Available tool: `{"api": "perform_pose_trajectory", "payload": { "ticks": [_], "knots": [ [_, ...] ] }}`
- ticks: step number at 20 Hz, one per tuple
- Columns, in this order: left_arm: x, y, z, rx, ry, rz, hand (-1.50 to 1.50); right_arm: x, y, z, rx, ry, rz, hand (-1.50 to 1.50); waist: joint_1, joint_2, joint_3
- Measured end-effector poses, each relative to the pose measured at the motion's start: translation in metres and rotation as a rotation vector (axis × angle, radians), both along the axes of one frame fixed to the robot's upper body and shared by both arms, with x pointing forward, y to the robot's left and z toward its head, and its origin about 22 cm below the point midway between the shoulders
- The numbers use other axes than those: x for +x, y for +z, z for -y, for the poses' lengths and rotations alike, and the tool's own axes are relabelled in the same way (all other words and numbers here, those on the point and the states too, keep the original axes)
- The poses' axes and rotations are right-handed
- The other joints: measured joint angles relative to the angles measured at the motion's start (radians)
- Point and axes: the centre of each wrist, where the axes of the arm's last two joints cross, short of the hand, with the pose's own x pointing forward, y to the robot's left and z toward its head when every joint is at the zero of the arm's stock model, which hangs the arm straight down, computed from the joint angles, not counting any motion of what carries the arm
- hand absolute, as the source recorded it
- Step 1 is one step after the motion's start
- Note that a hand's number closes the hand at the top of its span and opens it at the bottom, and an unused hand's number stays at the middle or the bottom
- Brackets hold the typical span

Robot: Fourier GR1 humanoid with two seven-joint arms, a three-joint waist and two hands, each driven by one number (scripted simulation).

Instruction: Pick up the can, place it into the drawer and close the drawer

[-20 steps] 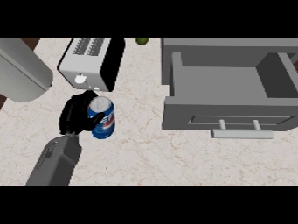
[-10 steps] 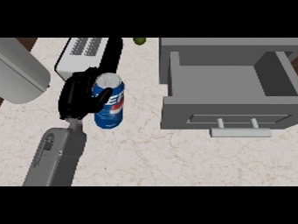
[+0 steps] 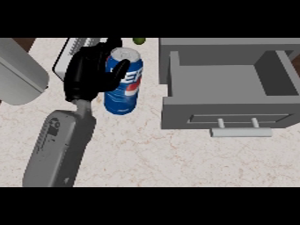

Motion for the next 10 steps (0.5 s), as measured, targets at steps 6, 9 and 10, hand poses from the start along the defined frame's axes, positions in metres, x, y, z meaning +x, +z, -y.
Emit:
{"api": "perform_pose_trajectory", "payload": {
  "ticks": [6, 9, 10],
  "knots": [
    [0.014, 0.036, 0.035, 0.017, -0.007, 0.014, 1.50, 0.003, 0.002, -0.004, 0.005, 0.001, -0.008, -1.50, -0.005, 0.001, 0.000],
    [0.018, 0.046, 0.052, 0.018, -0.013, 0.016, 1.50, 0.010, 0.003, -0.004, 0.006, 0.009, -0.009, -1.50, -0.005, 0.002, 0.000],
    [0.022, 0.052, 0.054, 0.021, -0.013, 0.016, 1.50, 0.011, 0.003, -0.003, 0.007, 0.008, -0.010, -1.50, -0.005, 0.002, 0.000]
  ]
}}
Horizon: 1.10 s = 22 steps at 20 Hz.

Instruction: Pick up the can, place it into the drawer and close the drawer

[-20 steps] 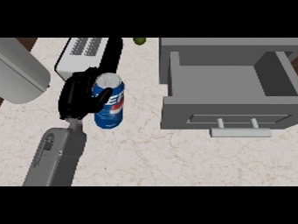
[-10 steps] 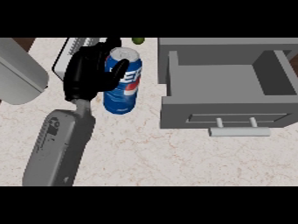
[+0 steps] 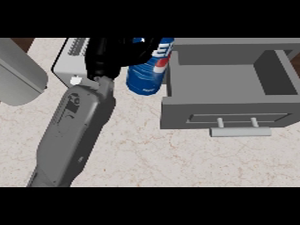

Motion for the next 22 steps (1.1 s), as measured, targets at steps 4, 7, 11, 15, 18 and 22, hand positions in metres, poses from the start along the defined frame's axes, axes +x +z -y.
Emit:
{"api": "perform_pose_trajectory", "payload": {
  "ticks": [4, 7, 11, 15, 18, 22],
  "knots": [
    [0.009, 0.014, 0.020, 0.008, -0.004, -0.002, 1.50, 0.003, 0.000, -0.001, 0.003, 0.005, 0.003, -1.50, -0.004, 0.001, 0.000],
    [0.016, 0.020, 0.037, 0.021, -0.001, 0.003, 1.50, 0.006, -0.003, -0.002, 0.009, 0.016, 0.014, -1.50, -0.010, 0.002, 0.000],
    [0.025, 0.033, 0.051, 0.021, -0.004, 0.002, 1.50, 0.007, -0.001, 0.000, 0.002, 0.011, 0.013, -1.50, -0.012, 0.003, 0.000],
    [0.034, 0.041, 0.065, 0.039, -0.006, -0.002, 1.50, 0.015, 0.002, -0.002, 0.005, 0.016, 0.018, -1.50, -0.016, 0.004, 0.000],
    [0.037, 0.044, 0.075, 0.046, -0.006, -0.006, 1.50, 0.012, 0.004, -0.001, 0.002, 0.019, 0.015, -1.50, -0.021, 0.004, 0.000],
    [0.038, 0.044, 0.089, 0.055, -0.005, -0.015, 1.50, 0.010, 0.005, -0.002, 0.003, 0.029, 0.018, -1.50, -0.033, 0.006, 0.001]
  ]
}}
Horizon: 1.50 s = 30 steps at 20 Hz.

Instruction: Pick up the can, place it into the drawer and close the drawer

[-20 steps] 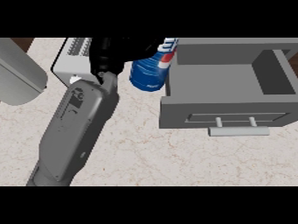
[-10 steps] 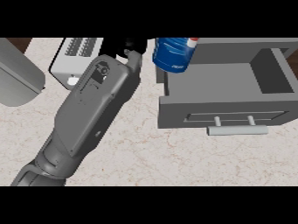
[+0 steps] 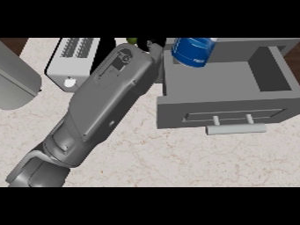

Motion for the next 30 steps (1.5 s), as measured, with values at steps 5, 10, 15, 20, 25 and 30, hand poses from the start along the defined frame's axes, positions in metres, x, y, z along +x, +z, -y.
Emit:
{"api": "perform_pose_trajectory", "payload": {
  "ticks": [5, 10, 15, 20, 25, 30],
  "knots": [
    [0.004, -0.002, 0.011, 0.020, -0.006, -0.018, 1.50, 0.005, -0.002, 0.000, 0.001, 0.005, 0.001, -1.50, -0.010, 0.003, 0.000],
    [0.006, -0.004, 0.019, 0.043, 0.014, -0.027, 1.50, 0.010, -0.001, -0.004, 0.006, 0.016, 0.007, -1.50, -0.020, 0.006, 0.001],
    [0.008, -0.009, 0.022, 0.061, 0.027, -0.049, 1.50, 0.007, -0.001, -0.001, 0.004, 0.022, 0.010, -1.50, -0.027, 0.007, 0.001],
    [0.009, -0.016, 0.025, 0.093, 0.042, -0.065, -1.50, 0.012, 0.002, -0.002, -0.001, 0.024, 0.007, -1.50, -0.031, 0.009, 0.001],
    [0.011, -0.029, 0.023, 0.130, 0.083, -0.075, -1.50, 0.012, 0.003, -0.007, 0.006, 0.031, 0.008, -1.50, -0.039, 0.010, 0.001],
    [0.011, -0.037, 0.022, 0.139, 0.121, -0.087, -1.50, 0.017, 0.004, -0.009, 0.001, 0.036, 0.016, -1.50, -0.043, 0.013, 0.001]
  ]
}}
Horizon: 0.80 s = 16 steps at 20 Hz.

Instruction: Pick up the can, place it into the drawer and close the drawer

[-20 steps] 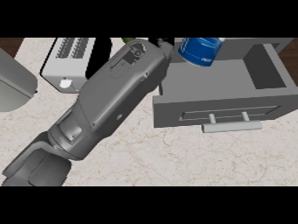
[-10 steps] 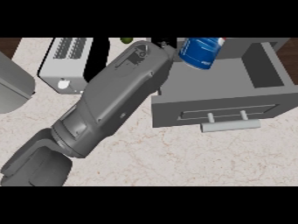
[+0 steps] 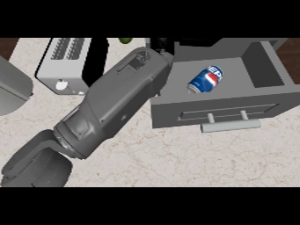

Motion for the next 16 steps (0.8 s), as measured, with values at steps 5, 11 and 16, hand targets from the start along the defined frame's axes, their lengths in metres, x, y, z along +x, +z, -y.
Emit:
{"api": "perform_pose_trajectory", "payload": {
  "ticks": [5, 11, 16],
  "knots": [
    [-0.001, 0.000, 0.002, -0.005, 0.025, -0.004, -1.50, 0.004, 0.000, 0.002, -0.004, -0.004, 0.000, -1.50, -0.003, 0.001, 0.000],
    [0.000, -0.004, 0.001, -0.025, 0.036, 0.013, -1.50, 0.005, 0.002, 0.000, -0.040, -0.002, 0.030, -1.50, -0.002, 0.001, 0.000],
    [-0.003, -0.003, 0.002, -0.053, 0.023, 0.030, -1.50, 0.007, 0.021, 0.000, -0.232, 0.003, 0.108, -1.50, 0.006, 0.001, 0.000]
  ]
}}
